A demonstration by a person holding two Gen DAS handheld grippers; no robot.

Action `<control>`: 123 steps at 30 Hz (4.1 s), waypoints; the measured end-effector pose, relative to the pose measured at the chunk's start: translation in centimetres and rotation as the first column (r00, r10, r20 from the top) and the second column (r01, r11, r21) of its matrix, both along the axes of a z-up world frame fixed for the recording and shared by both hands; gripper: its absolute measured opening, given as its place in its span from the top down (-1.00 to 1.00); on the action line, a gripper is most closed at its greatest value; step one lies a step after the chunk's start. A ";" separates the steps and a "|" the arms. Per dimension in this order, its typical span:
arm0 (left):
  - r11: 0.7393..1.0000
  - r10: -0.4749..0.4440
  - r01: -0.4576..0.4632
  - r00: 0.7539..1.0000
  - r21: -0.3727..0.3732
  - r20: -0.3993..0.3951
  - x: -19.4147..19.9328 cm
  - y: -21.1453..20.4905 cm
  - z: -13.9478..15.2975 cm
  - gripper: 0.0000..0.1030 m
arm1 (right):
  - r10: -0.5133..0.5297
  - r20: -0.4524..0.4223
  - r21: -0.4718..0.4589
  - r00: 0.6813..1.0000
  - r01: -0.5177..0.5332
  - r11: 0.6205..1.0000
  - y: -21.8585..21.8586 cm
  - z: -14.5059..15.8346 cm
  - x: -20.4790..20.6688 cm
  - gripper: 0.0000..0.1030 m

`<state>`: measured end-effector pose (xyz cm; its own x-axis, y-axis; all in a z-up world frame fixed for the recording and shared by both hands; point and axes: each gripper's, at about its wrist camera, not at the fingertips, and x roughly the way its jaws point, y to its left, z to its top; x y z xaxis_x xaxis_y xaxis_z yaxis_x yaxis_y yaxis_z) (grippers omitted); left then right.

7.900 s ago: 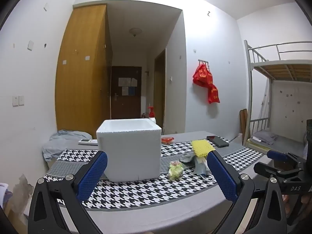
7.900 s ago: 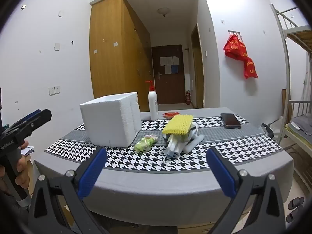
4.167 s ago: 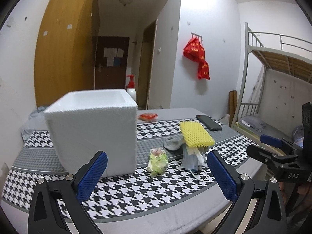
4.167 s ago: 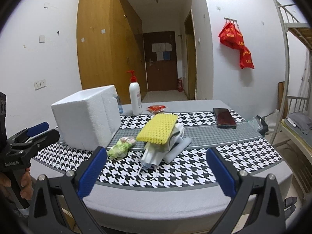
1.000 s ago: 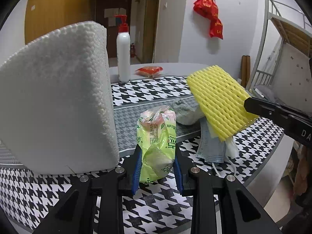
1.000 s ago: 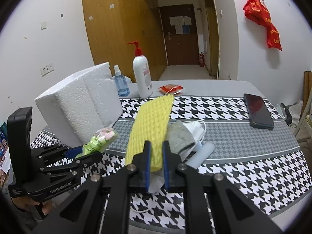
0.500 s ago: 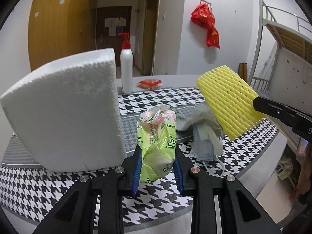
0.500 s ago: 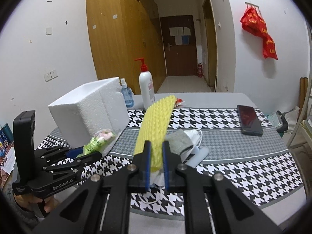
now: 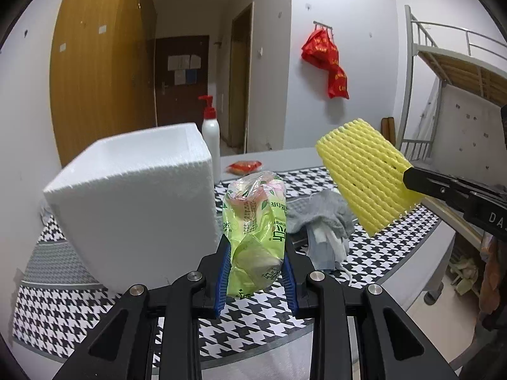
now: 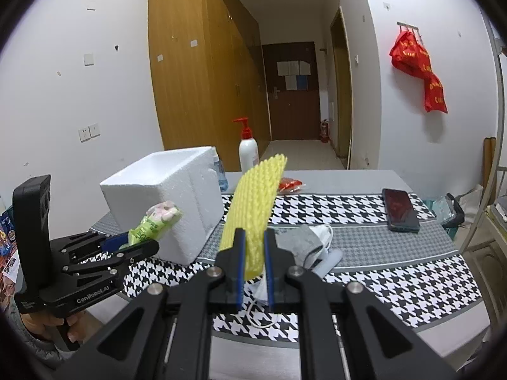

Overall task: Organize soft objects
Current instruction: 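Carry yellow net in right tool toward white foam box while left tool carries green bag, then open the right tool over the white foam box, dropping the yellow net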

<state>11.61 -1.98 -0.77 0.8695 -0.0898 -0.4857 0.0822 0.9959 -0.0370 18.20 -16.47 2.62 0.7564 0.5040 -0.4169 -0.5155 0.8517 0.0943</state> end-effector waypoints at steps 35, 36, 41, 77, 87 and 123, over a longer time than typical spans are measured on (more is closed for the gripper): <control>0.983 0.155 -0.170 0.974 0.076 0.165 -5.4 4.8 4.2 0.40 | 0.113 0.100 0.057 0.989 -0.119 0.991 4.0 2.4 -1.9 0.73; 0.981 0.165 -0.179 0.972 0.076 0.165 -5.6 5.1 4.2 0.40 | 0.122 0.101 0.056 0.987 -0.128 0.990 4.3 2.4 -1.8 0.73; 0.970 0.218 -0.233 0.961 0.072 0.171 -6.1 6.7 4.3 0.40 | 0.170 0.108 0.054 0.980 -0.176 0.983 6.2 2.6 -1.5 0.73; 0.907 0.408 -0.419 0.897 0.038 0.168 -7.3 13.2 3.7 0.41 | 0.277 0.189 0.065 0.942 -0.293 0.954 12.8 5.9 1.5 0.73; 0.887 0.451 -0.460 0.880 0.029 0.146 -7.8 15.3 2.9 0.42 | 0.319 0.163 0.026 0.934 -0.327 0.945 16.5 6.2 2.6 0.73; 0.875 0.480 -0.483 0.873 0.023 0.085 -5.5 17.3 1.2 0.42 | 0.286 0.044 -0.050 0.957 -0.284 0.957 21.6 4.0 6.5 0.53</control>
<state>6.13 15.35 0.39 0.8331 0.3686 -0.4124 -0.4074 0.9132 -0.0068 24.72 5.15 6.62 0.6041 0.6844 -0.4082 -0.7408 0.6712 0.0290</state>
